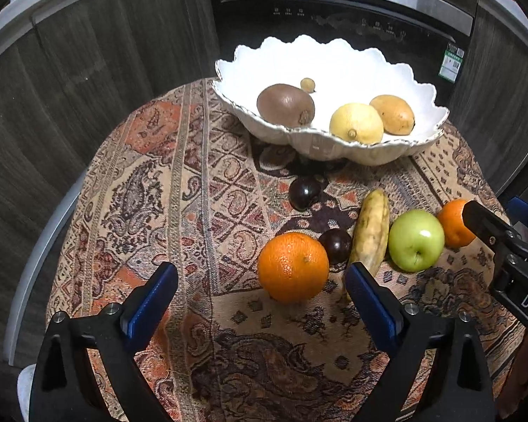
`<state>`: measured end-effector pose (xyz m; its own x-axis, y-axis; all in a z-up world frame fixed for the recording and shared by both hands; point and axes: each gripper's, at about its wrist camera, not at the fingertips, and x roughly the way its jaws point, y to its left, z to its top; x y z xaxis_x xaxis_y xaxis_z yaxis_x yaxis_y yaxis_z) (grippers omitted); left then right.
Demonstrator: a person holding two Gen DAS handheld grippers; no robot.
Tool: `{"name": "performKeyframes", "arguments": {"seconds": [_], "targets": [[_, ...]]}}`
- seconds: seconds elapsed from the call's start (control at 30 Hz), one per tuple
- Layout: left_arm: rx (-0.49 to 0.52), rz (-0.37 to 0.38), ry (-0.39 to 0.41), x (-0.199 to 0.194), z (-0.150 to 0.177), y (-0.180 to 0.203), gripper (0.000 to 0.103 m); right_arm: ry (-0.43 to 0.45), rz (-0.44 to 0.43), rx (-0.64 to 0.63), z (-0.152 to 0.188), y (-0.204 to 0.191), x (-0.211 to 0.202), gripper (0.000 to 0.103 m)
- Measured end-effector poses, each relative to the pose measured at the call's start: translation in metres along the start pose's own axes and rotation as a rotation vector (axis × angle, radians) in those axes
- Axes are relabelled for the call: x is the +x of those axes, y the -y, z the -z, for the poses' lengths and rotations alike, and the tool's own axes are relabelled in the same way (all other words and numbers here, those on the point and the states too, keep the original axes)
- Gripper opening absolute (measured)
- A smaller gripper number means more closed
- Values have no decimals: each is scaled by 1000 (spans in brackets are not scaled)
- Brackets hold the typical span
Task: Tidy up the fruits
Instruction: 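Lower the left tool onto the large orange while the right tool lowers onto the other orange, then close the left tool on its orange while the right tool closes on the other orange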
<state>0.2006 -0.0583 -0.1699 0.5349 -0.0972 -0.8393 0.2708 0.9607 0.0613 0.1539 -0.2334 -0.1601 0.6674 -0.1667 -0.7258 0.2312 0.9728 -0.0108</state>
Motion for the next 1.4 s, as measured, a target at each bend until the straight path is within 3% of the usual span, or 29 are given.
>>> {"name": "performKeyframes", "arguments": {"seconds": [0.2,0.37,0.7,0.9,0.97,1.13,1.4], "targets": [[18,2,-14,13,3,4,92,-13,7,3,2,2,8,80],[35,7,-34,24,5,8,82,-33,8,9,6,5,17,80],[15,56,-35,38,3,10,76,-67,27,19,7,10,33,80],[0,104,-35,40,2,8,53,-114,-4,45,9,13,48,79],[8,94,-35,40,1,9,47,-127,-21,42,11,12,52,69],[4,97,-34,39,1,9,46,-138,-63,32,12,9,55,47],[-2,86,-33,32,4,8,45,-129,-83,27,12,9,49,43]]}}
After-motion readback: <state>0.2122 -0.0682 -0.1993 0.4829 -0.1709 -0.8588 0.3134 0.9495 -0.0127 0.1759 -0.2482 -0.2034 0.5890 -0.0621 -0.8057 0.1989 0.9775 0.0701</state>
